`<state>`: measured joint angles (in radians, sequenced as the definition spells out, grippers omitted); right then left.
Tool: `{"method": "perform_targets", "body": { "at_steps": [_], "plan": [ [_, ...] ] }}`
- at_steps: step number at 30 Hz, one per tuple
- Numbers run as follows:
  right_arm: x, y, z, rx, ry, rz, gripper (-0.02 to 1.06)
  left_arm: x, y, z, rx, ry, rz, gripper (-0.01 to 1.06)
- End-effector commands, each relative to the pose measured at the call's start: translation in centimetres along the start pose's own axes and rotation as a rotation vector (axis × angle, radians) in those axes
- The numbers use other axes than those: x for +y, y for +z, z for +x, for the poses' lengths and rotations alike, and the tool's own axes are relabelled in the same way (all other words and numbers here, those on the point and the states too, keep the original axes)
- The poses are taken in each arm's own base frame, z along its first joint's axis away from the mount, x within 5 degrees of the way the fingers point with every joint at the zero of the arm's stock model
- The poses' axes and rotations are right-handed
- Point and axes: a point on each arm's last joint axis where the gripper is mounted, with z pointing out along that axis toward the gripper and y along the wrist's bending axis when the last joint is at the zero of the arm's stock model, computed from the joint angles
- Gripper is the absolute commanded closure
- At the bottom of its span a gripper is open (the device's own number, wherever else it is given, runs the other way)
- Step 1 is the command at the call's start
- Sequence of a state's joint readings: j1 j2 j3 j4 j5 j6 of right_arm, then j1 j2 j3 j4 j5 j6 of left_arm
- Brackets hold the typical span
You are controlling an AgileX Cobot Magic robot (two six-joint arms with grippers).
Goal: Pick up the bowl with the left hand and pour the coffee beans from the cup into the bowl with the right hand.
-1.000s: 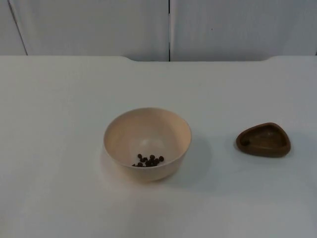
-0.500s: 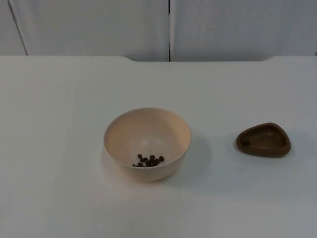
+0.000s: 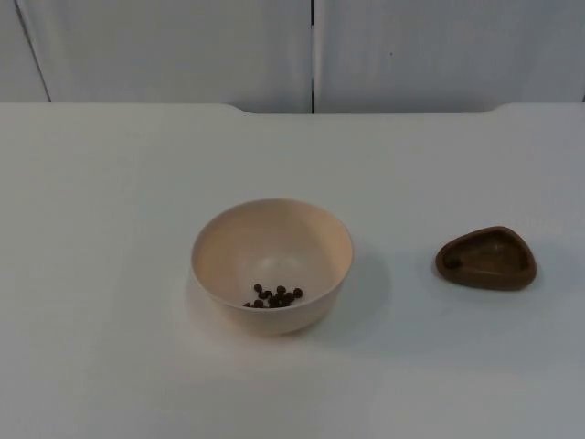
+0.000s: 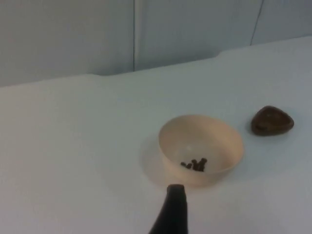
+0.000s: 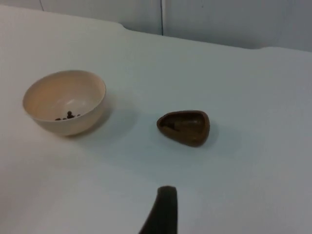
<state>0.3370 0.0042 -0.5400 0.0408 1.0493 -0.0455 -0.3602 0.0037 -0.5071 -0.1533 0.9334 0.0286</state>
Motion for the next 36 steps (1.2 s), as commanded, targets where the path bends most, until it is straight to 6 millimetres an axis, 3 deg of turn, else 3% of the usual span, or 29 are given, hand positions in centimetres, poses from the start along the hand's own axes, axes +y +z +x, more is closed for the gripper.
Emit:
{"method": "perform_targets", "body": {
  "at_steps": [1, 13, 32, 36],
  "plan": [
    [0.3, 0.2, 0.4, 0.024, -0.032, -0.027, 0.31, 0.1, -0.5, 0.2, 0.048, 0.009, -0.025, 0.32],
    [0.4, 0.5, 0.8, 0.048, -0.049, -0.044, 0.31, 0.7, 0.1, 1.6, 0.154, 0.031, -0.075, 0.32],
    [0.3, 0.5, 0.8, 0.048, -0.046, -0.036, 0.31, 0.7, 0.1, 1.6, 0.153, 0.037, -0.072, 0.32],
    [0.3, 0.5, 0.8, 0.048, -0.046, -0.036, 0.25, 0.7, 0.1, 1.6, 0.153, 0.036, -0.072, 0.30]
  ]
}}
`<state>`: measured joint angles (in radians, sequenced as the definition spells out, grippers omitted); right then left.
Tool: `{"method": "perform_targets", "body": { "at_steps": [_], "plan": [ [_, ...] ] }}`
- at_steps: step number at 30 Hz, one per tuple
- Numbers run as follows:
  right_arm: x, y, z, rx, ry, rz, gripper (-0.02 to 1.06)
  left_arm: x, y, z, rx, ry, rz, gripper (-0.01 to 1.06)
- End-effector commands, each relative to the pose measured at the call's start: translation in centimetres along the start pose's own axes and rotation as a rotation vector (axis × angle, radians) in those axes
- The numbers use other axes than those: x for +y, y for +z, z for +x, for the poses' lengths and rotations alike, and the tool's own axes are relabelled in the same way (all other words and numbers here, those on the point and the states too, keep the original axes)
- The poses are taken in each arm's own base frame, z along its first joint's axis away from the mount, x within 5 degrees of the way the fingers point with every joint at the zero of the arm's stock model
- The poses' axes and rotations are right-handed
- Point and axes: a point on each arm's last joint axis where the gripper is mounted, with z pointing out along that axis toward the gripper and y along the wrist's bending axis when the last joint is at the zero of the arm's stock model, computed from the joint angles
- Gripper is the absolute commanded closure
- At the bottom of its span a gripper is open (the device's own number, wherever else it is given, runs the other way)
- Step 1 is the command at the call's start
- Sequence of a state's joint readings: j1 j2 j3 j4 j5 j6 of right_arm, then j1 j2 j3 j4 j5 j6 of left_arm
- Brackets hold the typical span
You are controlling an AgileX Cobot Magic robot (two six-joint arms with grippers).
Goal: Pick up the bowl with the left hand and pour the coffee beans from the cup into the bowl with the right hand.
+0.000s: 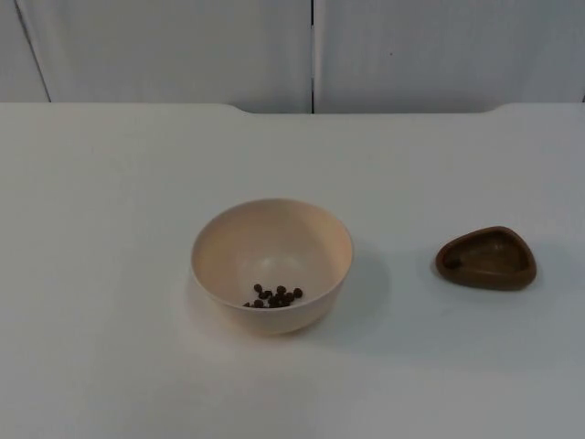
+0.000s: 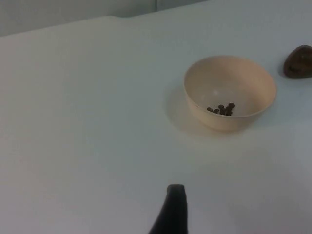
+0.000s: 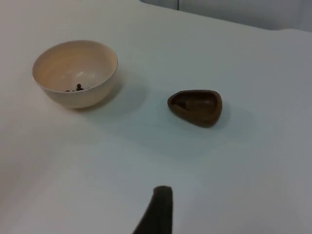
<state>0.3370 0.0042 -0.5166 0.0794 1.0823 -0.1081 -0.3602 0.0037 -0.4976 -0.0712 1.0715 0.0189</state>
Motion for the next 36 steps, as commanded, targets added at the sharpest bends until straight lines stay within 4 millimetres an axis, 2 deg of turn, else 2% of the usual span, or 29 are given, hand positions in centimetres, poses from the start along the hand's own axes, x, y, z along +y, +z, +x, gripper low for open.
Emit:
{"method": "perform_targets", "body": {
  "at_steps": [1, 4, 5, 7, 36],
  "plan": [
    [-0.03, -0.05, 0.03, -0.005, 0.002, 0.007, 0.21, 0.04, 0.06, 0.15, 0.004, 0.002, -0.005, 0.28],
    [-0.17, -0.05, 0.05, -0.003, 0.019, 0.022, -0.01, 0.04, 0.06, 0.15, 0.004, 0.002, -0.005, 0.09],
    [-0.20, -0.05, 0.05, -0.003, 0.019, 0.025, -0.01, 0.04, 0.06, 0.15, 0.004, 0.002, -0.005, 0.02],
    [-0.20, -0.05, 0.05, -0.003, 0.022, 0.025, -0.01, 0.04, 0.06, 0.15, 0.004, 0.002, -0.005, 0.00],
    [-0.13, -0.05, 0.04, -0.004, 0.015, 0.017, -0.01, 0.04, 0.06, 0.15, 0.004, 0.002, -0.005, 0.00]
  ]
}}
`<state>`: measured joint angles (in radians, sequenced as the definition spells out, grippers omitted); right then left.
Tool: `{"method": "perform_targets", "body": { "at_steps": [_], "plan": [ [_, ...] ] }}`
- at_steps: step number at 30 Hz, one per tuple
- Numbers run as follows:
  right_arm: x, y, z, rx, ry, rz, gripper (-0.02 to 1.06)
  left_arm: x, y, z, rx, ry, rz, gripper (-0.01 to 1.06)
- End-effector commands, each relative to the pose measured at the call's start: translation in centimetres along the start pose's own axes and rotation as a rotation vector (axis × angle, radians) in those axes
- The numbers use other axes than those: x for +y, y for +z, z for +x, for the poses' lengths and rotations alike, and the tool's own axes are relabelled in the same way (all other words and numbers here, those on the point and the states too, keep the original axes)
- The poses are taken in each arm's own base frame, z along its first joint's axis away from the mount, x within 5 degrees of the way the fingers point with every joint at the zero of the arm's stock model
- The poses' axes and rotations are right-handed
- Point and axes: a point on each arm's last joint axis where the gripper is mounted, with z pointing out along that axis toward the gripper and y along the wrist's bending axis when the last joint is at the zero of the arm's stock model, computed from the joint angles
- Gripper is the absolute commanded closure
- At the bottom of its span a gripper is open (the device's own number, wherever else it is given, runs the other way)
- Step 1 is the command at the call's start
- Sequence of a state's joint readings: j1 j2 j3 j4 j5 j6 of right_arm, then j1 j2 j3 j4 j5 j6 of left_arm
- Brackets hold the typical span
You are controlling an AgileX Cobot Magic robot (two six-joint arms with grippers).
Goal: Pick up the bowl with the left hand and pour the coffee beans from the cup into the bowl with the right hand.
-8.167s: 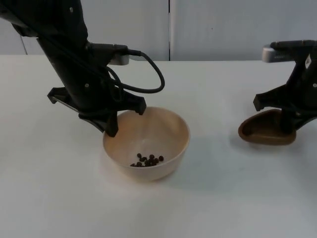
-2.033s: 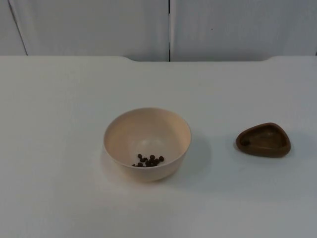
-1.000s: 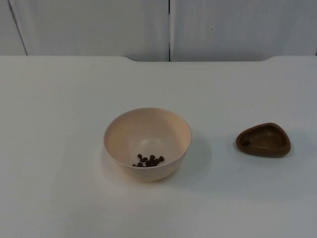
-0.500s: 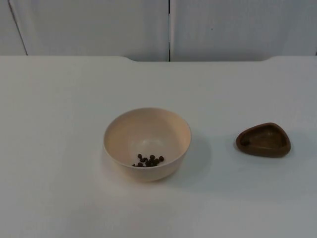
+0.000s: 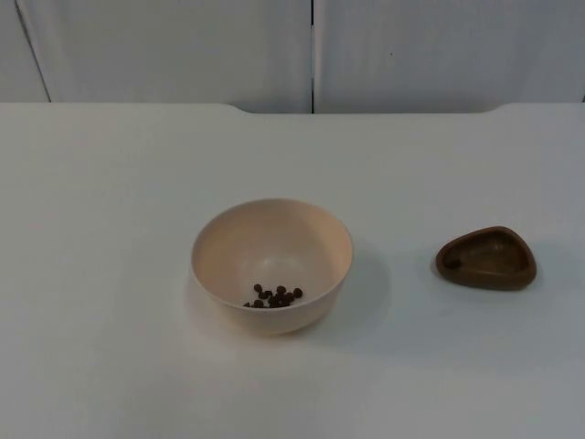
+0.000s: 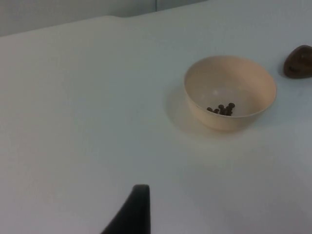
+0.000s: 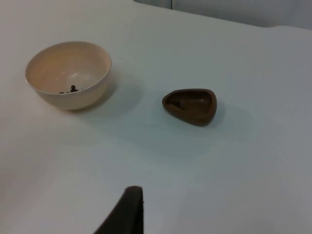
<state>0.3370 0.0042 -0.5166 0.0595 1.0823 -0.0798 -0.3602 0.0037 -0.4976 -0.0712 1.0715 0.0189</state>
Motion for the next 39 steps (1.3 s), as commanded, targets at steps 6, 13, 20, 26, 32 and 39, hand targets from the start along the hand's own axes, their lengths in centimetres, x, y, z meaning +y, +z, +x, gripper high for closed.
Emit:
{"method": "perform_targets", "body": {
  "at_steps": [6, 13, 20, 26, 32, 39],
  "plan": [
    [0.03, -0.05, 0.03, -0.005, -0.004, 0.000, -0.01, 0.04, 0.07, 0.15, 0.004, 0.001, -0.007, 0.00],
    [0.03, -0.05, 0.03, -0.005, -0.004, 0.000, -0.01, -0.01, 0.13, 0.12, -0.001, -0.057, -0.115, 0.00],
    [0.03, -0.05, 0.03, -0.005, -0.004, 0.000, -0.01, -0.05, 0.20, 0.08, -0.006, -0.116, -0.226, 0.00],
    [0.03, -0.05, 0.03, -0.005, -0.004, 0.000, -0.01, -0.07, 0.24, 0.06, -0.009, -0.146, -0.283, 0.00],
    [0.03, -0.05, 0.03, -0.005, -0.002, 0.000, -0.01, -0.07, 0.24, 0.06, -0.009, -0.152, -0.294, 0.00],
    [0.03, -0.05, 0.03, -0.005, -0.002, 0.000, -0.01, -0.06, 0.25, 0.05, -0.010, -0.162, -0.316, 0.00]
  ]
}}
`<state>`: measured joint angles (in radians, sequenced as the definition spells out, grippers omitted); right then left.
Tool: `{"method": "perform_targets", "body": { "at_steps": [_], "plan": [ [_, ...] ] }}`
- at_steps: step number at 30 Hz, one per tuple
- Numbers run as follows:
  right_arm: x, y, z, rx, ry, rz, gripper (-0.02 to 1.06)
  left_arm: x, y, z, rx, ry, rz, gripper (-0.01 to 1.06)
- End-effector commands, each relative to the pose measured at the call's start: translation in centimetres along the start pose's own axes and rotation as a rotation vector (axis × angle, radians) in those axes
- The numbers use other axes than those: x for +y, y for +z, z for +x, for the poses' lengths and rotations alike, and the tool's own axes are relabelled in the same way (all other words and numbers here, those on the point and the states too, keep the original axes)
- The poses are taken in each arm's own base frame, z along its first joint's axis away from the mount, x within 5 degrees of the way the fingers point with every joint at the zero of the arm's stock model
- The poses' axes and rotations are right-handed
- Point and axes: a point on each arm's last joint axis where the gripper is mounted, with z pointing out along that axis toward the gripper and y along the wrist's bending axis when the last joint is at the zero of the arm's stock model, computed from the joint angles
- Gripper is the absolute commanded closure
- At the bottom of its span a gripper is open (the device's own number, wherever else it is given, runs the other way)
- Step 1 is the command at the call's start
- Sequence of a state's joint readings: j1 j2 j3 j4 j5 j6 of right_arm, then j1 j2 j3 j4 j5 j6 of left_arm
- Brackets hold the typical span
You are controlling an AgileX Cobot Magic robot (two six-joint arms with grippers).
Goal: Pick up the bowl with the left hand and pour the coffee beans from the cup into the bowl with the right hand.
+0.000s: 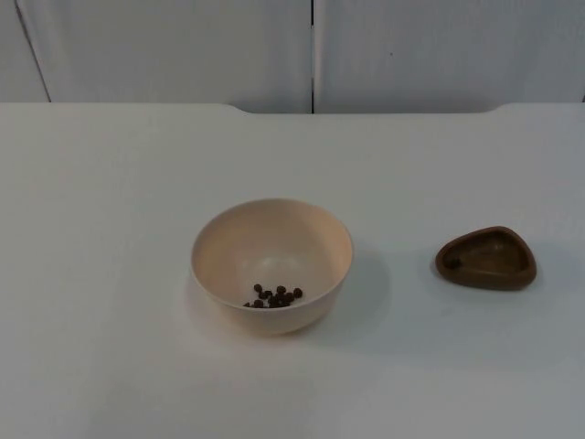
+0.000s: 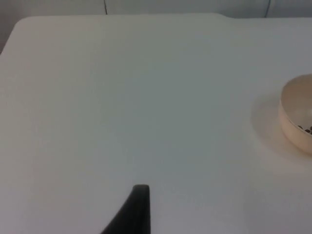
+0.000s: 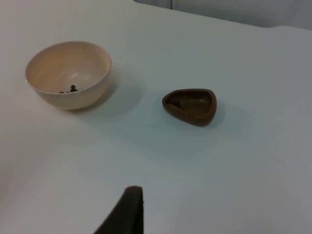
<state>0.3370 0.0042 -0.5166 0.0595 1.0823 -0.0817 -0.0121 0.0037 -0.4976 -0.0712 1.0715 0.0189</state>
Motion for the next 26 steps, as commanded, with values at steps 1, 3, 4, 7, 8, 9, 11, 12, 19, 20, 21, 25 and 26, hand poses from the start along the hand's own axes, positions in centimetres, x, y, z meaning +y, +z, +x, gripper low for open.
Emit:
{"method": "perform_targets", "body": {
  "at_steps": [1, 3, 4, 7, 8, 9, 11, 12, 19, 20, 21, 25, 26],
  "plan": [
    [0.03, -0.05, 0.03, -0.005, 0.000, 0.000, -0.01, 0.06, 0.07, 0.15, 0.004, 0.002, -0.009, 0.00],
    [0.03, -0.05, 0.03, -0.005, 0.000, 0.000, -0.01, 0.06, 0.07, 0.15, 0.004, 0.002, -0.009, 0.00],
    [0.03, -0.05, 0.03, -0.005, 0.000, 0.000, -0.01, 0.06, 0.07, 0.15, 0.004, 0.002, -0.009, 0.00],
    [0.03, -0.05, 0.02, -0.005, 0.002, 0.002, -0.01, 0.06, 0.07, 0.15, 0.004, 0.002, -0.009, 0.00],
    [0.04, -0.04, 0.02, -0.005, 0.005, 0.008, -0.01, 0.06, 0.07, 0.15, 0.004, 0.002, -0.009, 0.00],
    [0.04, -0.04, 0.02, -0.005, 0.009, 0.016, -0.01, 0.06, 0.07, 0.15, 0.004, 0.002, -0.009, 0.00],
    [0.05, -0.03, 0.02, -0.005, 0.014, 0.026, -0.01, 0.06, 0.07, 0.15, 0.004, 0.002, -0.009, 0.00],
    [0.06, -0.02, 0.01, -0.004, 0.021, 0.040, -0.01, 0.06, 0.07, 0.15, 0.004, 0.002, -0.009, 0.00],
    [0.13, 0.03, -0.02, -0.002, 0.070, 0.133, -0.01, 0.06, 0.07, 0.15, 0.004, 0.002, -0.009, 0.00],
    [0.13, 0.03, -0.02, -0.002, 0.070, 0.133, -0.01, 0.06, 0.07, 0.15, 0.004, 0.002, -0.009, 0.00],
    [0.14, 0.04, -0.02, -0.002, 0.077, 0.147, -0.01, 0.06, 0.07, 0.15, 0.004, 0.002, -0.009, 0.00],
    [0.17, 0.07, -0.04, -0.001, 0.097, 0.186, -0.01, 0.06, 0.07, 0.15, 0.004, 0.002, -0.009, 0.00],
    [0.18, 0.08, -0.05, 0.000, 0.107, 0.204, -0.01, 0.06, 0.07, 0.15, 0.004, 0.002, -0.009, 0.00]
  ]
}}
